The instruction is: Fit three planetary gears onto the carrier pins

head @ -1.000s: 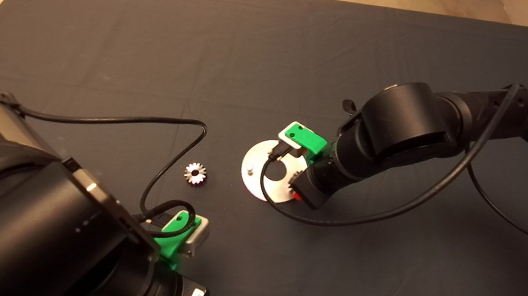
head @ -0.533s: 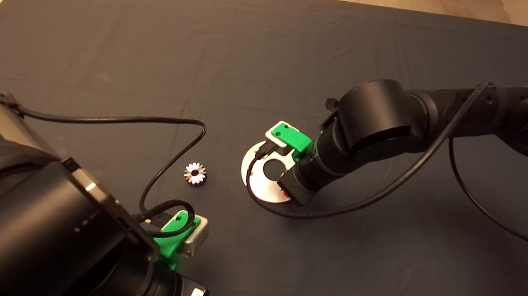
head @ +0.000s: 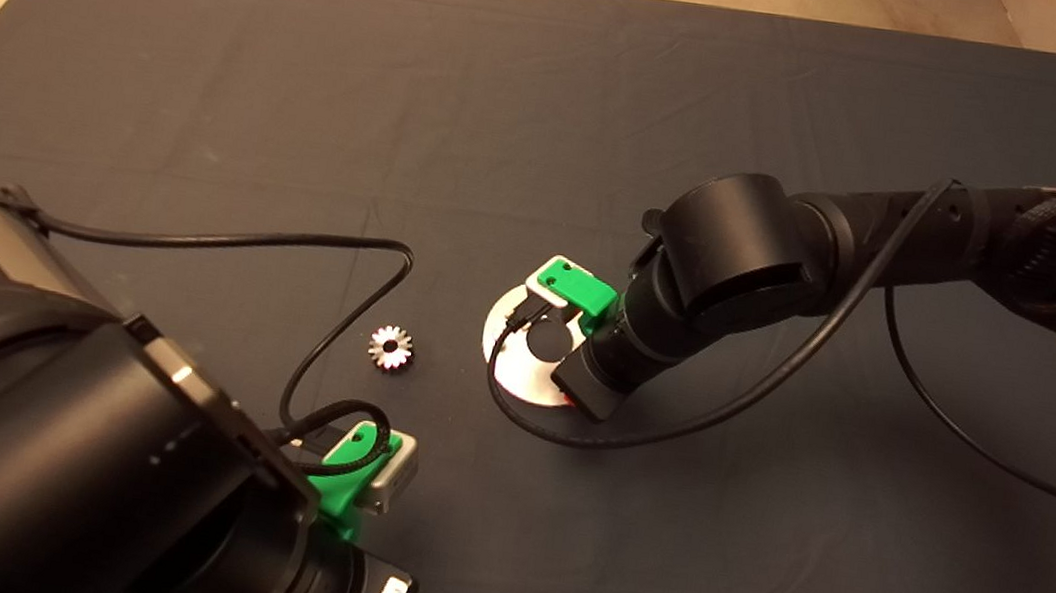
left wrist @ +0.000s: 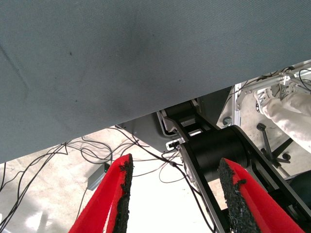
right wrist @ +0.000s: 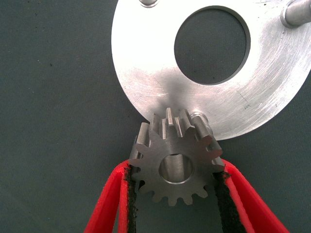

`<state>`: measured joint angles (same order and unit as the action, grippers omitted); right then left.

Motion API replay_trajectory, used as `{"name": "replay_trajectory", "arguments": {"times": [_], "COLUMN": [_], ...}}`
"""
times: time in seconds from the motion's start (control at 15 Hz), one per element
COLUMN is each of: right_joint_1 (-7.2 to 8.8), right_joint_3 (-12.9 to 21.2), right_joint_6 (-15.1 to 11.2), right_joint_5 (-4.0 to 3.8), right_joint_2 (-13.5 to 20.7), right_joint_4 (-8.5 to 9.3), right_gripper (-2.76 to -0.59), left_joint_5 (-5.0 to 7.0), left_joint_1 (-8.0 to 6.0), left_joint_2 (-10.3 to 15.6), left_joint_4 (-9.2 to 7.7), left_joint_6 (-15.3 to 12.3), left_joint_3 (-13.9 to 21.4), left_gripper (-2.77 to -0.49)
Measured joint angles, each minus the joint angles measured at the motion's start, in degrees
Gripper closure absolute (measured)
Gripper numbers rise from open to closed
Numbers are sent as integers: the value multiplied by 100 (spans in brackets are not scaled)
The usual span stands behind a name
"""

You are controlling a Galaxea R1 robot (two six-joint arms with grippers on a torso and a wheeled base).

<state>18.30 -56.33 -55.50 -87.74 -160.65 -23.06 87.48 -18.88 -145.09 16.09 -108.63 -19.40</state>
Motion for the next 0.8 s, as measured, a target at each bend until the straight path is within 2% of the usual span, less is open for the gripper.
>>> {"name": "replay_trajectory", "arguments": {"times": [0.8], "right_joint_1": [-17], "right_joint_3": [-127], "right_joint_6": [16], "right_joint_5": [-16], "right_joint_2": [17], "right_joint_4": [-1], "right_gripper": [-89], "left_joint_5": [0], "left_joint_1": [0], "left_joint_2": [2], "left_joint_4": [0], "left_joint_6": [0], "left_joint_3": [0], "left_gripper": [-118]}}
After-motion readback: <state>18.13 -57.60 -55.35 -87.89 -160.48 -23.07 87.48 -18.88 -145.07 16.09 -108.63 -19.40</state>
